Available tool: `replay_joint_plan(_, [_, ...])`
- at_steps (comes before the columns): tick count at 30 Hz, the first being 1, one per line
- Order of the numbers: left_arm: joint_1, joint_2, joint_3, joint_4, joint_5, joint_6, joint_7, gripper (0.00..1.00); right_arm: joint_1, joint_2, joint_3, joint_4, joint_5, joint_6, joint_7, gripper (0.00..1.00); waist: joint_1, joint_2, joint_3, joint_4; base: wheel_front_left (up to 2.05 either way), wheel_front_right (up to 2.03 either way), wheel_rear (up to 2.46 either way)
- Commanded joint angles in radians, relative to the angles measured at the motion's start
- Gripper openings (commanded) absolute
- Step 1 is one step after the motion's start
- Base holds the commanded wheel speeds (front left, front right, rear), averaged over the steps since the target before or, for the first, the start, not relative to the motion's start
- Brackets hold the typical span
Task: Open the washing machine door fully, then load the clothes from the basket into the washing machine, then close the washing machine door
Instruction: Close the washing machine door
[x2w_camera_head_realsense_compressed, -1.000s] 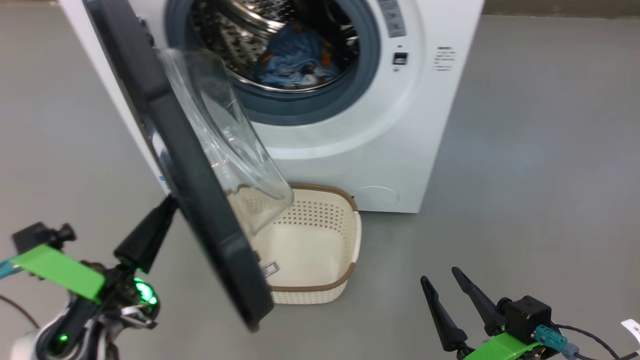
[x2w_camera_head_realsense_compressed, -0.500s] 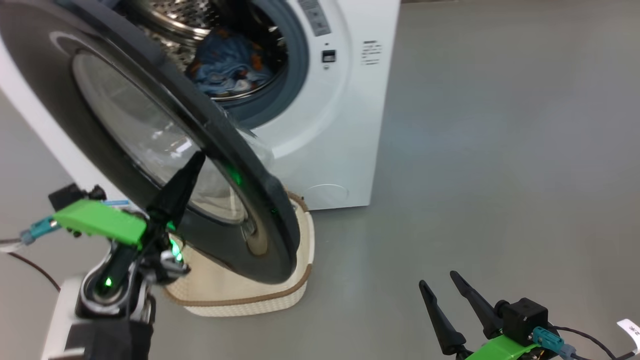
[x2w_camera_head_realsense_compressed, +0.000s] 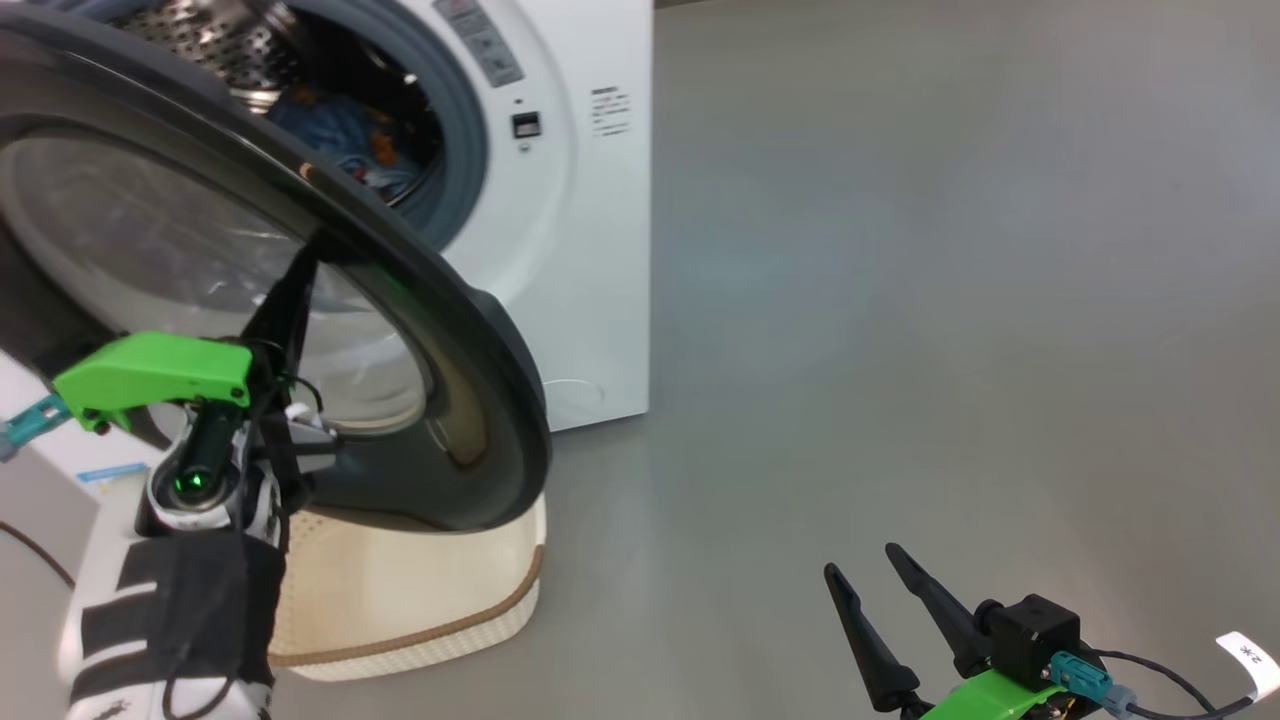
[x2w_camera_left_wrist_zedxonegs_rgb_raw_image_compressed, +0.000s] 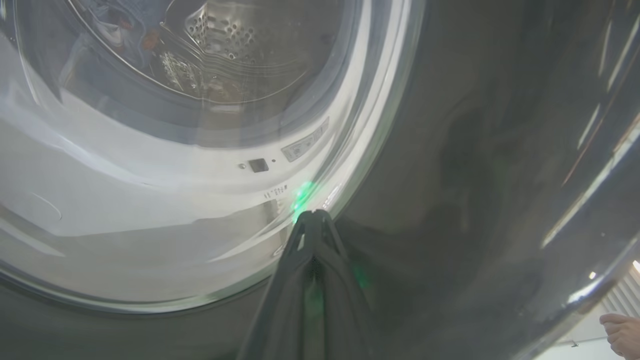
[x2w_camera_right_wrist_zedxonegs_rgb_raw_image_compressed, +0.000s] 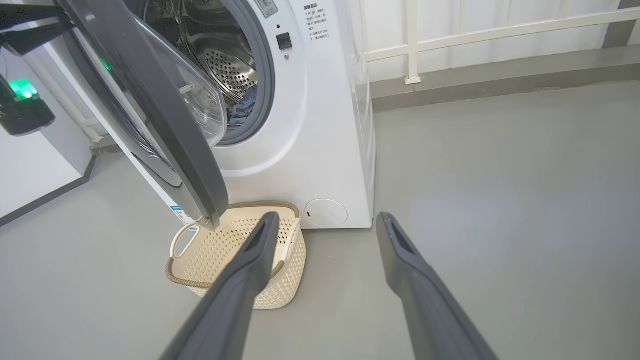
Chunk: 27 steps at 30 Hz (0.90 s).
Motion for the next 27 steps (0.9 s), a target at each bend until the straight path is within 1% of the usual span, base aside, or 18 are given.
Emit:
replay_joint_plan(1, [-0.058, 0.031, 0.024, -0.017, 0.012, -0.011, -0.008, 0.00, -0.029, 0.000, 0.023, -0.018, 0.013, 0.002, -0.005, 1.00, 0.0000, -0.0001, -0.004, -0.028, 0.00, 0.00, 0.00])
replay_joint_plan(6, [-0.086, 0.035, 0.020, 0.020, 0.017, -0.011, -0.039, 0.00, -0.026, 0.003, 0.023, -0.017, 0.014, 0.002, -0.005, 1.00, 0.0000, -0.0001, -0.005, -0.049, 0.00, 0.00, 0.00])
replay_joint_plan(13, [-0.110, 0.036, -0.002, 0.060, 0.027, -0.011, -0.071, 0.00, -0.024, 0.008, 0.023, -0.011, 0.013, 0.002, -0.005, 1.00, 0.0000, -0.0001, -0.012, -0.060, 0.00, 0.00, 0.00])
replay_joint_plan(22, [-0.135, 0.037, -0.024, 0.106, 0.032, -0.011, -0.103, 0.00, -0.022, 0.013, 0.022, -0.012, 0.012, 0.002, -0.005, 1.00, 0.0000, -0.0001, -0.023, -0.056, 0.00, 0.00, 0.00])
replay_joint_plan(25, [-0.123, 0.046, -0.039, 0.102, 0.042, -0.011, -0.114, 0.00, -0.019, 0.014, 0.017, -0.013, 0.012, 0.002, -0.005, 1.00, 0.0000, -0.0001, -0.025, -0.047, 0.00, 0.00, 0.00])
replay_joint_plan(27, [-0.104, 0.060, -0.070, 0.088, 0.071, -0.011, -0.121, 0.00, -0.015, 0.015, 0.014, -0.012, 0.011, 0.002, -0.005, 1.00, 0.0000, -0.0001, -0.031, -0.042, 0.00, 0.00, 0.00])
